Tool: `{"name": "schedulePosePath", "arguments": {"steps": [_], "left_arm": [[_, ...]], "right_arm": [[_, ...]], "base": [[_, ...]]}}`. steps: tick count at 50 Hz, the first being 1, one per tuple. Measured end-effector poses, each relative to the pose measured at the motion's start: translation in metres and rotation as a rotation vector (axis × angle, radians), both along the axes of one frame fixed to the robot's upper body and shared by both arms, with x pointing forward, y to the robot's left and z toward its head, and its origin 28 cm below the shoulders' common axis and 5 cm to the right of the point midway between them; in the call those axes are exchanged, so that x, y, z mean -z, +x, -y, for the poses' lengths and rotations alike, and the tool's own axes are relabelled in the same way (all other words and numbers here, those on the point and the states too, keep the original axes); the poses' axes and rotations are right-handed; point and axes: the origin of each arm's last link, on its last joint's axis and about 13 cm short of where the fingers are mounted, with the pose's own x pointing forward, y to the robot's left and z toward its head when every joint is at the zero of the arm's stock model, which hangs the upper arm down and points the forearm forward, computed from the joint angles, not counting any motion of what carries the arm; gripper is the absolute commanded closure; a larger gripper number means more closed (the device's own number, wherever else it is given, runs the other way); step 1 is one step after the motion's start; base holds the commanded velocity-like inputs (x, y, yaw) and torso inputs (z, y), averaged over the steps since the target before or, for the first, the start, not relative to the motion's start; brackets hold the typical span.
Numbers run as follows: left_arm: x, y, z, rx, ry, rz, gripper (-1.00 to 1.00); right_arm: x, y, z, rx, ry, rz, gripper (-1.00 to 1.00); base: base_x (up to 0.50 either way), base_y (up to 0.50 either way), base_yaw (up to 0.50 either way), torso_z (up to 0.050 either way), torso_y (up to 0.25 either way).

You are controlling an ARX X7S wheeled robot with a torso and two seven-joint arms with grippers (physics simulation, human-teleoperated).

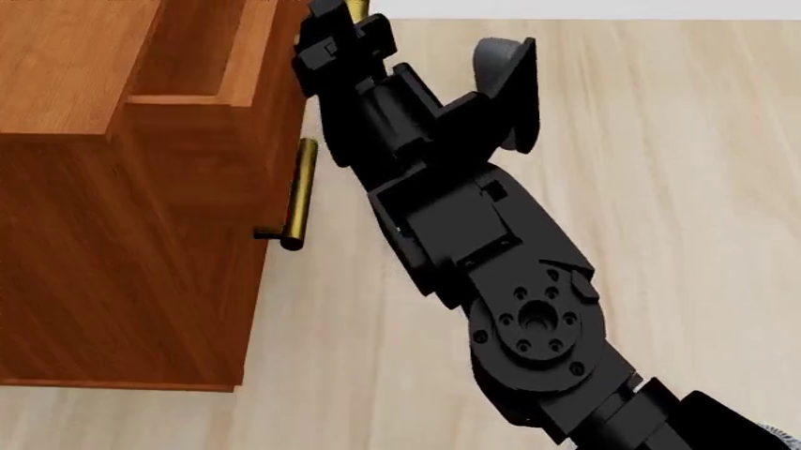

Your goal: Close the bottom drawer of the cabinet and open the top drawer.

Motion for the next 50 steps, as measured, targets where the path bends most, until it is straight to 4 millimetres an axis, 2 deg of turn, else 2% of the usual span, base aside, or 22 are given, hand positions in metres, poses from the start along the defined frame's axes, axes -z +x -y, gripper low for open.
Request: {"name": "schedulePosePath", "arguments": {"steps": [15, 50], "left_arm": [[-0.0006, -0.0001, 0.0003, 0.001, -0.001, 0.003, -1.0], [-0.0013, -0.0002, 0.0002, 0.0, -0.003, 0.004, -1.0]], "right_arm": [[-0.0005, -0.0019, 0.0073, 0.028, 0.016, -0.01, 1.0], [-0.0011, -0.0049, 0.0081, 0.075, 0.063, -0.03, 1.0]], "base": [[0.0, 0.0, 0.0, 0.001, 0.003], [0.0, 0.0, 0.0, 0.001, 0.002]]}}
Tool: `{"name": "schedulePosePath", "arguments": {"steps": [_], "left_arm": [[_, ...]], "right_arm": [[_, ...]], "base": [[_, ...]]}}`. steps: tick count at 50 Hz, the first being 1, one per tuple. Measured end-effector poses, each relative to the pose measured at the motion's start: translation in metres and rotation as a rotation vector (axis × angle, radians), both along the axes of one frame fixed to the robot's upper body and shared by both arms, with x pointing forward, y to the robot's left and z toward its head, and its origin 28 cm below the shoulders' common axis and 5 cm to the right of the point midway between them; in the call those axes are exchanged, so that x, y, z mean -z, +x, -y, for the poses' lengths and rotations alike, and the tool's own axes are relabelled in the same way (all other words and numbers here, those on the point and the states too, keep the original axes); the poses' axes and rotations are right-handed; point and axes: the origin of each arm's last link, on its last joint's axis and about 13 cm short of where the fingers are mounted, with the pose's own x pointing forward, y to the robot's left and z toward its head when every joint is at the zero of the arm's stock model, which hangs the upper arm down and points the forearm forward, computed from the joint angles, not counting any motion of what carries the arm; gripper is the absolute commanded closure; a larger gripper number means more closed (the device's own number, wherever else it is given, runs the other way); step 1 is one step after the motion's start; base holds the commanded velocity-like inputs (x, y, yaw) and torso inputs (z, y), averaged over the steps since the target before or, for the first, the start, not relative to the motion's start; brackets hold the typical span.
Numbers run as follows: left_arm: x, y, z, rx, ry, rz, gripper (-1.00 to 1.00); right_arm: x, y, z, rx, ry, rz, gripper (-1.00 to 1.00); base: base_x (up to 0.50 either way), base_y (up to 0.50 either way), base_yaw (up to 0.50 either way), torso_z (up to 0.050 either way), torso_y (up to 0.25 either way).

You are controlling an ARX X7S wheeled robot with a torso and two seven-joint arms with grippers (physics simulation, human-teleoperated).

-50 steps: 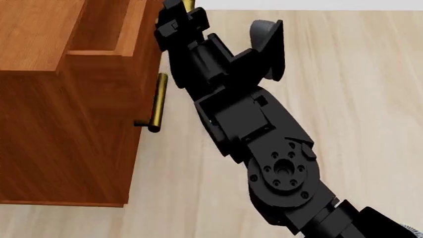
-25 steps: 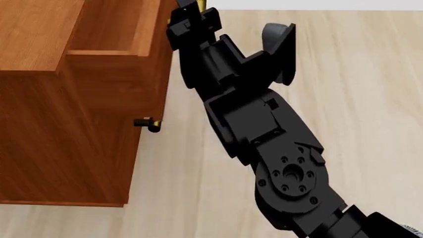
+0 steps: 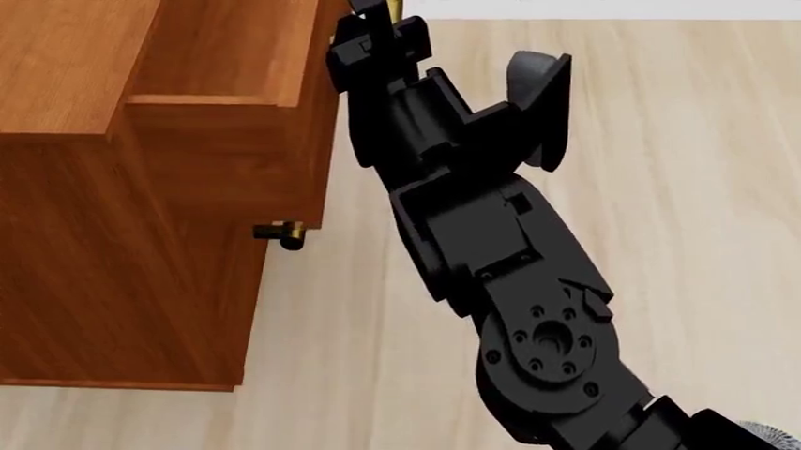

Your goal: Close the bottom drawer of the cabinet and open the top drawer.

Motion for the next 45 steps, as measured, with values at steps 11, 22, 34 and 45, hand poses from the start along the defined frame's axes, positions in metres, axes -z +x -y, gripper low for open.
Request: {"name": "schedulePosePath", "arguments": {"steps": [11, 22, 34, 45], "left_arm": [[-0.0003, -0.0005, 0.0003, 0.0, 0.001, 0.001, -1.0], [-0.0004, -0.0007, 0.0003, 0.0, 0.002, 0.001, -1.0], [-0.0006, -0.0005, 0.0001, 0.0, 0.001, 0.001, -1.0], [-0.0004, -0.0001, 0.0005, 0.0, 0.002, 0.001, -1.0]], "right_arm": [[0.0002, -0.0011, 0.0006, 0.012, 0.047, -0.01, 1.0], [-0.0001, -0.0019, 0.001, 0.02, 0.09, -0.025, 1.0], [0.0003, -0.0017, -0.0001, 0.015, 0.106, -0.027, 1.0], [-0.0009, -0.0011, 0.0001, 0.018, 0.109, -0.016, -1.0]], "base": [[0.0, 0.0, 0.0, 0.001, 0.002], [0.01, 0.0, 0.0, 0.001, 0.001], [0.01, 0.0, 0.0, 0.001, 0.0], [0.01, 0.0, 0.0, 0.001, 0.0]]}}
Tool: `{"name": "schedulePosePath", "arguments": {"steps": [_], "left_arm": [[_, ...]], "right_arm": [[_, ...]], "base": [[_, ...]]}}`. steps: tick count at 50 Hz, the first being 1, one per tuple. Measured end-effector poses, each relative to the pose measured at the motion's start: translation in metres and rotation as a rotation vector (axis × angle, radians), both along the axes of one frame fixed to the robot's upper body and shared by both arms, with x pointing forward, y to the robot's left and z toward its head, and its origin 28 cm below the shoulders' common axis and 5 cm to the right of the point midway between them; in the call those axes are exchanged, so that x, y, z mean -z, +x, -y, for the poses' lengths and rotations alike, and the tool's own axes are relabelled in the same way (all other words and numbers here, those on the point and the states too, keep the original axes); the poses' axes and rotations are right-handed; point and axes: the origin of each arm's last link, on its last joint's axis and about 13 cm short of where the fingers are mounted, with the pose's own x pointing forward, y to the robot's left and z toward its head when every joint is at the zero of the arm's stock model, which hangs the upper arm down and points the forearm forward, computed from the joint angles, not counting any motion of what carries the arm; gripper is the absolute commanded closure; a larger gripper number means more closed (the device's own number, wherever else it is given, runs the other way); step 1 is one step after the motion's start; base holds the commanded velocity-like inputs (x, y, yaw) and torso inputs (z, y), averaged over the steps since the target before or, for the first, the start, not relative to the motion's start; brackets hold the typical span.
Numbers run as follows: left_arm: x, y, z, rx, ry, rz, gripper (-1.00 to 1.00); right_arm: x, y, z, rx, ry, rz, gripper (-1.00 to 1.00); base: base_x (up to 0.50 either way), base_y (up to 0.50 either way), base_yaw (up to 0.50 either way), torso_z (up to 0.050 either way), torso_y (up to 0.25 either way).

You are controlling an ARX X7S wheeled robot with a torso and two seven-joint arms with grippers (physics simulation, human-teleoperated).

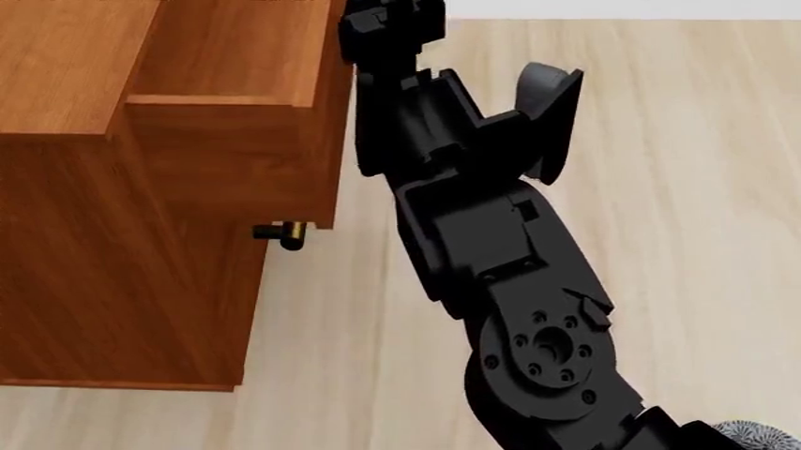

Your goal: Close the bottom drawer of the cabinet and open the top drawer.

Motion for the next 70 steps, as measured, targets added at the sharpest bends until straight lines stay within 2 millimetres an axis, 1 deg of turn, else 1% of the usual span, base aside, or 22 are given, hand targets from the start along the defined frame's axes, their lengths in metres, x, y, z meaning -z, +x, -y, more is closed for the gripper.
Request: {"name": "schedulePosePath", "arguments": {"steps": [5, 20, 42, 56, 70], "left_arm": [[0.0, 0.0, 0.0, -0.001, 0.0, 0.0, -1.0], [0.0, 0.0, 0.0, -0.003, -0.003, 0.004, -1.0], [-0.001, -0.001, -0.001, -0.006, -0.007, 0.009, -1.0], [-0.001, -0.002, -0.001, -0.009, -0.008, 0.013, -1.0], [-0.001, -0.003, -0.002, -0.012, -0.013, 0.016, -1.0]], "right_arm": [[-0.01, 0.004, 0.008, 0.045, -0.007, 0.069, -1.0], [-0.011, 0.006, 0.013, 0.068, -0.013, 0.072, -1.0], [-0.011, 0.008, 0.015, 0.078, -0.014, 0.075, -1.0], [-0.009, 0.012, 0.017, 0.094, -0.019, 0.091, -1.0], [0.0, 0.019, 0.02, 0.115, -0.031, 0.083, -1.0]], "base": [[0.0, 0.0, 0.0, 0.0, 0.0], [0.0, 0.0, 0.0, 0.001, 0.001], [0.0, 0.0, 0.0, 0.0, 0.001], [0.0, 0.0, 0.0, 0.0, 0.001], [0.0, 0.0, 0.0, 0.0, 0.0]]}}
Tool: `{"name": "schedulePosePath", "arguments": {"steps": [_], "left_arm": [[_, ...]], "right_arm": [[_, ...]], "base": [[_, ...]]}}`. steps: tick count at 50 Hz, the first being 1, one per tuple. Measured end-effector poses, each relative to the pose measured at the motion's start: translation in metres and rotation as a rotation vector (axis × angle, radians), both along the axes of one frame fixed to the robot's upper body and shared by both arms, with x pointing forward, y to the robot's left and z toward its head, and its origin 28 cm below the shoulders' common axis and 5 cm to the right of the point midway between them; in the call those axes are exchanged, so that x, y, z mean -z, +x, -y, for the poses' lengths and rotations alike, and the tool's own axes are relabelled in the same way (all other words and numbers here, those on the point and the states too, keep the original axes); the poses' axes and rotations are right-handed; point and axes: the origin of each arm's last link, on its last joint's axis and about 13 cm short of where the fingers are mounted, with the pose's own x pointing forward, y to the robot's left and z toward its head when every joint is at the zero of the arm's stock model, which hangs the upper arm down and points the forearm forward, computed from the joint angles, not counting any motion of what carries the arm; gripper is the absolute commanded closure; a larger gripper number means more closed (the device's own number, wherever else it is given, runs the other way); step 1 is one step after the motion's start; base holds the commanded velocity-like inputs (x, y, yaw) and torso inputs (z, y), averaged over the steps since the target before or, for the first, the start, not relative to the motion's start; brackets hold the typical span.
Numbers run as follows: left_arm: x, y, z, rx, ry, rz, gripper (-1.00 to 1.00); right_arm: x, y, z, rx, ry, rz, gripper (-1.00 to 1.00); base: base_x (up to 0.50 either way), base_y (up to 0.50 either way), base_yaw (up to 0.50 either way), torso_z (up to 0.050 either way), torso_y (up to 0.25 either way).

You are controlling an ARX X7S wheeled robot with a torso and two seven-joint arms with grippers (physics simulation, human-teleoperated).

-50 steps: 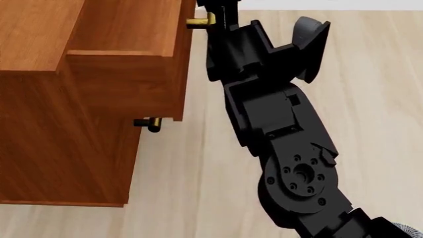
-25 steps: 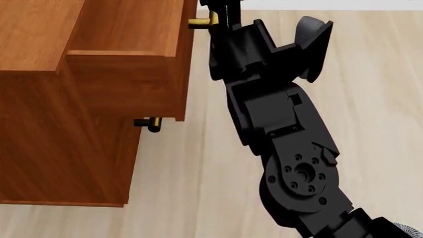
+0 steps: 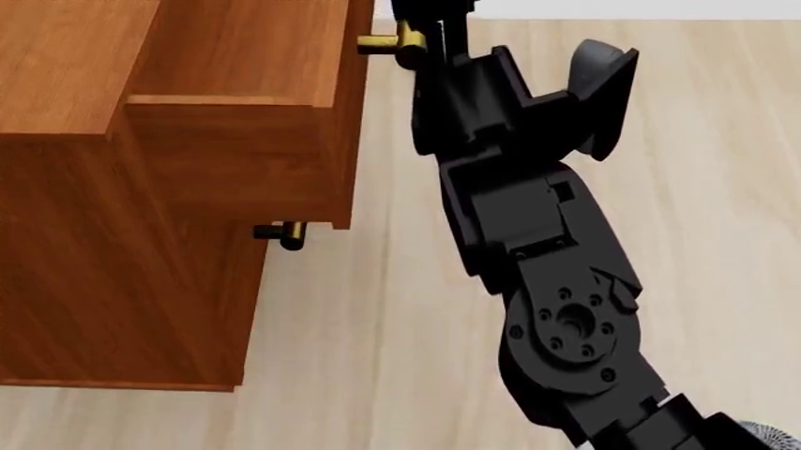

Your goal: Close the bottom drawer of the cabinet and open the top drawer.

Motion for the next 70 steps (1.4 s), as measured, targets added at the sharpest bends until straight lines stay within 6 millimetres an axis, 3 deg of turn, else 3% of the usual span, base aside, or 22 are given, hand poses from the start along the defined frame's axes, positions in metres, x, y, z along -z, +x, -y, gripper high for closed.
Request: {"name": "schedulePosePath", "arguments": {"steps": [20, 41, 70], "left_arm": [[0.0, -0.001, -0.001, -0.002, -0.003, 0.002, -1.0], [0.0, -0.001, 0.0, 0.001, 0.0, 0.002, -1.0], [0.0, 0.001, 0.002, 0.012, 0.0, -0.001, -1.0]], "right_arm": [[0.007, 0.003, 0.006, 0.024, 0.002, -0.015, -1.0], [0.002, -0.005, 0.034, 0.13, -0.024, -0.003, -1.0], [-0.042, -0.023, 0.06, 0.285, -0.599, 0.09, -1.0]], "base": [[0.0, 0.0, 0.0, 0.0, 0.0], [0.0, 0.0, 0.0, 0.0, 0.0], [0.0, 0.0, 0.0, 0.0, 0.0]]}}
